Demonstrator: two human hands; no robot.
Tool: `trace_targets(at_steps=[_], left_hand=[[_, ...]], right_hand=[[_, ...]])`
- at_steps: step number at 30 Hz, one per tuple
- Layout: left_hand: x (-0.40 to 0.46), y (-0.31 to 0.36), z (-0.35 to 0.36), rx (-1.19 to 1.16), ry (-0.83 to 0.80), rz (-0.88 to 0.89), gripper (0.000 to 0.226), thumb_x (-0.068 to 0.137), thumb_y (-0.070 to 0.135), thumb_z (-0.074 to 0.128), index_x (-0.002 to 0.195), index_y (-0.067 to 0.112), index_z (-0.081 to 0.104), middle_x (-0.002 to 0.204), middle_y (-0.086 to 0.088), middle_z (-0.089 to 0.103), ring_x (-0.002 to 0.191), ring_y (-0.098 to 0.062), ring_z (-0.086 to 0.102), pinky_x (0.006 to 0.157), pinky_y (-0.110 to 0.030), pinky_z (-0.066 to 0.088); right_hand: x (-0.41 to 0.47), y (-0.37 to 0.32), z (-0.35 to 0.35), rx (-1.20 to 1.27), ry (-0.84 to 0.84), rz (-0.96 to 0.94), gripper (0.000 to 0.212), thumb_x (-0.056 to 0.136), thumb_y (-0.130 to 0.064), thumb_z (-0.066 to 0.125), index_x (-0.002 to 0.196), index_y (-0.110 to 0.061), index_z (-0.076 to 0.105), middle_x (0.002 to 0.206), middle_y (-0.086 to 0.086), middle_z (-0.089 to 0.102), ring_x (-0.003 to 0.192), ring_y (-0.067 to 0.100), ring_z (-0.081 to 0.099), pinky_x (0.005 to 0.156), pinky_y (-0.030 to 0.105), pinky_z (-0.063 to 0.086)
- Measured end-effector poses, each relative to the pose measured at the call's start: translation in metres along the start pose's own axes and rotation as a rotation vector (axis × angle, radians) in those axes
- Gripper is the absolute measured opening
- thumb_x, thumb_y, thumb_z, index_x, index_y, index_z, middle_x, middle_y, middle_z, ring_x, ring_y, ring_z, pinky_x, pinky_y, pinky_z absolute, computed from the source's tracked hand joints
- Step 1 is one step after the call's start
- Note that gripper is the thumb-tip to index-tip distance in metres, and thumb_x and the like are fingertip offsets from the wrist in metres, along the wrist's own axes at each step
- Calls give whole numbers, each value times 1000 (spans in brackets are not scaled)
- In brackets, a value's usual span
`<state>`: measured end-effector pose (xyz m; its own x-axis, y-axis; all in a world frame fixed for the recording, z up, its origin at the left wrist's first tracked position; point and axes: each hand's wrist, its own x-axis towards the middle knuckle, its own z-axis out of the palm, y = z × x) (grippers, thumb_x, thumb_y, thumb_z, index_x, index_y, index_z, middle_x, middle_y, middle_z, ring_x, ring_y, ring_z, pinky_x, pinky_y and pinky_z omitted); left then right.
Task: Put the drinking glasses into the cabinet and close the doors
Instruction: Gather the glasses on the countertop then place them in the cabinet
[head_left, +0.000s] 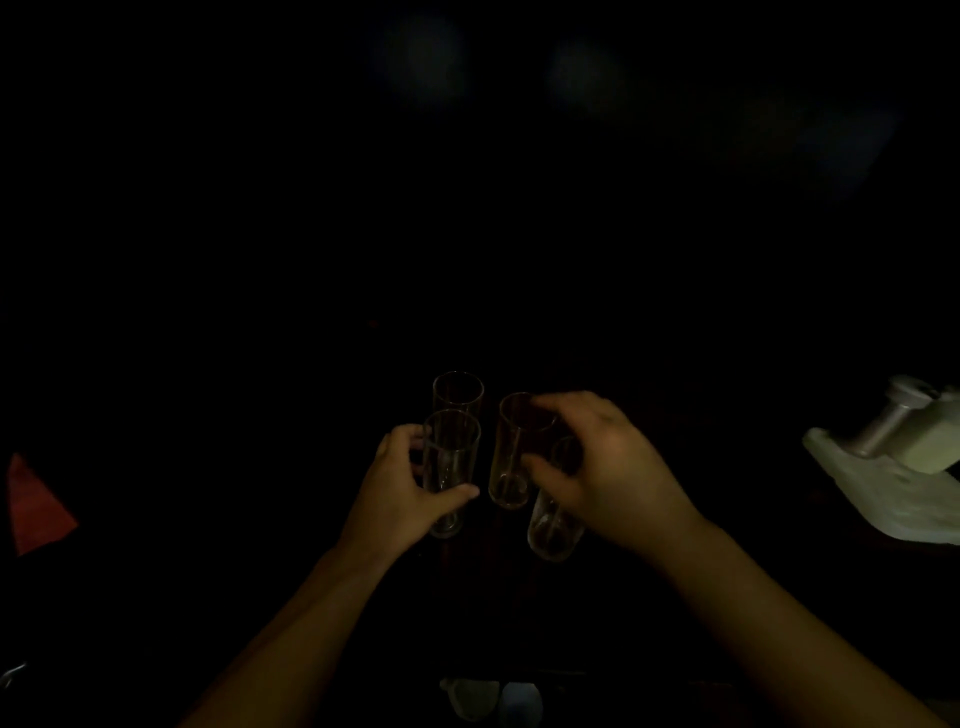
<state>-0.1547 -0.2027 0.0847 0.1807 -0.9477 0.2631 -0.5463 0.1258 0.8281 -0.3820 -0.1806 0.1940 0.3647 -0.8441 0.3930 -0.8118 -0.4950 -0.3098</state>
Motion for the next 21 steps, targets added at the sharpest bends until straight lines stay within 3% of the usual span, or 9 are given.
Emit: trace_targets(at_steps=[4,8,11,12,15,18,21], left_hand=[[5,-1,-2,-50,-37,-14,107,55,51,92,142,27,34,138,7,45,110,-9,54,87,-33,54],[15,-5,-5,-118,-173,-29,125,50,59,90,151,33,22,152,9,30,129,-10,41,99,-35,45],[22,-9,-3,-162,-269,-28,131,46,67,87,152,41,15,155,16,25,133,-4,31,105,-37,40],[24,-10,-2,-189,-302,-23,130,46,67,88,151,45,13,153,22,26,133,-2,30,107,-37,38],[29,-12,-1,-267,-374,-31,131,44,61,92,149,49,14,139,36,34,135,-2,38,110,-38,41],[32,-13,0,-283,-373,-30,130,44,57,93,149,45,18,139,32,39,135,-4,42,107,-39,44],[31,-14,-1,-291,-380,-30,113,49,49,93,139,61,25,133,44,40,128,5,46,97,-28,48]], right_hand=[[-2,32,-18,234,-4,160,73,75,-76,61,138,-43,44,132,-19,55,116,-2,57,91,24,54],[-27,59,-9,570,-48,370,84,55,-78,83,126,-69,39,129,-28,53,117,-13,53,85,19,50],[-53,75,18,624,-150,485,114,47,-71,92,142,-58,30,133,-23,52,120,2,54,93,33,55],[-59,77,27,644,-175,511,114,46,-68,94,141,-56,32,131,-23,53,119,2,54,94,34,55],[-66,73,50,673,-177,530,95,51,-60,95,131,-51,46,125,-19,60,115,1,59,85,23,53],[-60,69,65,667,-119,553,74,65,-44,92,128,-38,54,117,-14,66,103,-2,66,72,15,54],[-54,73,74,654,-89,547,57,74,-28,90,119,-38,56,111,-11,70,96,-11,66,66,11,56]])
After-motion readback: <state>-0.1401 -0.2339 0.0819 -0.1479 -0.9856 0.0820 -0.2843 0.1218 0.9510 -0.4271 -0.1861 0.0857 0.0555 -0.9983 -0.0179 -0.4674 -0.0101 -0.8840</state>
